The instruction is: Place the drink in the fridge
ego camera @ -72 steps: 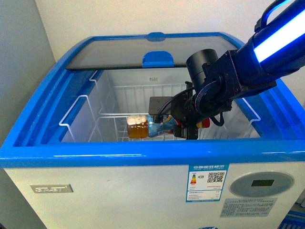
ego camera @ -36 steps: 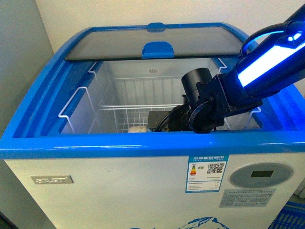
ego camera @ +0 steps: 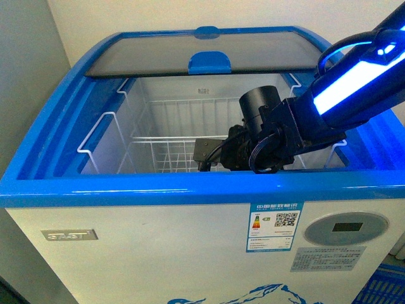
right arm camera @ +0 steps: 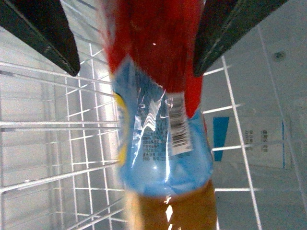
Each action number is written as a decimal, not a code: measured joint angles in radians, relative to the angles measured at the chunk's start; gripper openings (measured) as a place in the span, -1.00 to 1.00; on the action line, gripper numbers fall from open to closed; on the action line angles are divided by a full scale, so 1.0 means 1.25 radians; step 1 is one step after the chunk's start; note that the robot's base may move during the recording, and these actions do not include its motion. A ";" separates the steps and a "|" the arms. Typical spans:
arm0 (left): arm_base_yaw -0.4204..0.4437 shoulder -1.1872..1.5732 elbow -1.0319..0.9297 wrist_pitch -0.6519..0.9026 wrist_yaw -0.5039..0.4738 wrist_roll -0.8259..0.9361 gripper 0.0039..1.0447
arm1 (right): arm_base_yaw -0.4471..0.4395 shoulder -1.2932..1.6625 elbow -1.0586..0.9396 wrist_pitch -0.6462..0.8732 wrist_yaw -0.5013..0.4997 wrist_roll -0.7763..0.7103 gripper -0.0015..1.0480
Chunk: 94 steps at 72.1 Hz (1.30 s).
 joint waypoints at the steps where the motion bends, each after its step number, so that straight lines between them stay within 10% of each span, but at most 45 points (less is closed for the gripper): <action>1: 0.000 0.000 0.000 0.000 0.000 0.000 0.85 | 0.000 -0.003 0.000 0.000 -0.001 0.004 0.67; 5: 0.000 0.000 0.000 0.000 0.000 0.000 0.85 | 0.000 -0.022 -0.003 0.005 -0.005 0.016 0.89; 55: 0.000 0.000 0.000 0.000 0.000 0.000 0.85 | -0.004 -0.494 -0.452 0.208 -0.061 0.237 0.86; 78: 0.000 0.000 0.000 0.000 0.000 0.000 0.85 | -0.067 -0.741 -0.620 0.338 0.128 0.479 0.86; 94: 0.000 0.000 0.000 0.000 0.000 0.000 0.85 | -0.073 -1.096 -0.811 0.190 0.184 0.717 0.86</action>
